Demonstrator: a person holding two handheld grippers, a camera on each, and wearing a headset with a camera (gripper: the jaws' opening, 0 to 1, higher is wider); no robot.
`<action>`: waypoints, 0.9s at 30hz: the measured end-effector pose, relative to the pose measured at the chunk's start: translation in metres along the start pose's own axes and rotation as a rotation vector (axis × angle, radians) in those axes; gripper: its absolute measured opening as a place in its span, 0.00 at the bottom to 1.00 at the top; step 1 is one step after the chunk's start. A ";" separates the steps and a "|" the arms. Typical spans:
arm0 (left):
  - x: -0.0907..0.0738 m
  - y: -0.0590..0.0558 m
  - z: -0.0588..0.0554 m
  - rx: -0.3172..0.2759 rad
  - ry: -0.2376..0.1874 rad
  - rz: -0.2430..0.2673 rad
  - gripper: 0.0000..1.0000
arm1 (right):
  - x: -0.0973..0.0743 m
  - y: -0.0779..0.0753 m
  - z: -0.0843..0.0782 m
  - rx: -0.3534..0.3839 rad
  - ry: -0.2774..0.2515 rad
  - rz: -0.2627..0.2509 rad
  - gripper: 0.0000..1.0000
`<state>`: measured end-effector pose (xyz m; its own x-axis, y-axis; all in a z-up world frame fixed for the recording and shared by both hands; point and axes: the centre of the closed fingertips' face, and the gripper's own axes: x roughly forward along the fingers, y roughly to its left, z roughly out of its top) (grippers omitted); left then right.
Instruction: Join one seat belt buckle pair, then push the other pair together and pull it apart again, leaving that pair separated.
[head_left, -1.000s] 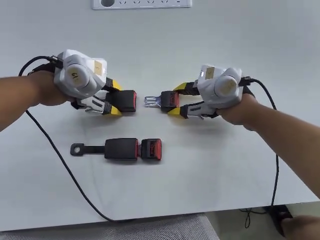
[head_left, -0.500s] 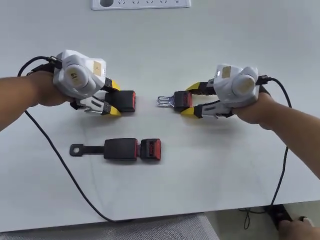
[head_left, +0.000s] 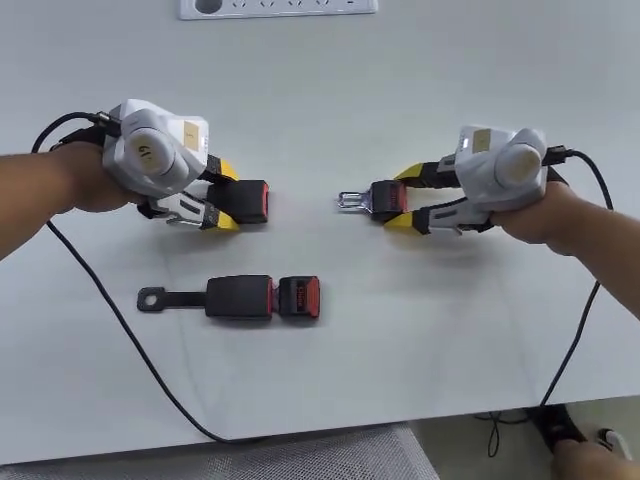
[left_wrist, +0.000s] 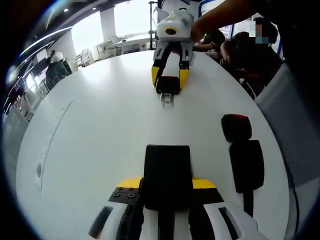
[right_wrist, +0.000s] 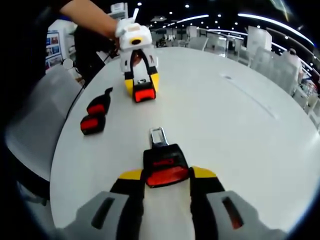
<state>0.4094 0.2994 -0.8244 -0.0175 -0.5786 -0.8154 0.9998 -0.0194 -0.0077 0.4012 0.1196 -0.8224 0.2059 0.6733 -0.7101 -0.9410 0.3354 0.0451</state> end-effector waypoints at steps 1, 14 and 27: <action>0.000 0.000 0.000 0.000 0.001 0.000 0.35 | -0.002 -0.001 -0.002 0.001 0.002 -0.001 0.35; 0.000 0.000 0.001 0.002 0.006 0.000 0.35 | -0.019 -0.005 -0.016 0.003 0.025 0.002 0.36; 0.001 0.000 0.000 -0.001 0.012 0.002 0.35 | -0.025 -0.007 -0.024 0.005 0.033 -0.006 0.36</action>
<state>0.4091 0.2988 -0.8253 -0.0156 -0.5687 -0.8224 0.9998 -0.0179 -0.0066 0.3962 0.0842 -0.8221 0.2022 0.6490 -0.7335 -0.9384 0.3427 0.0446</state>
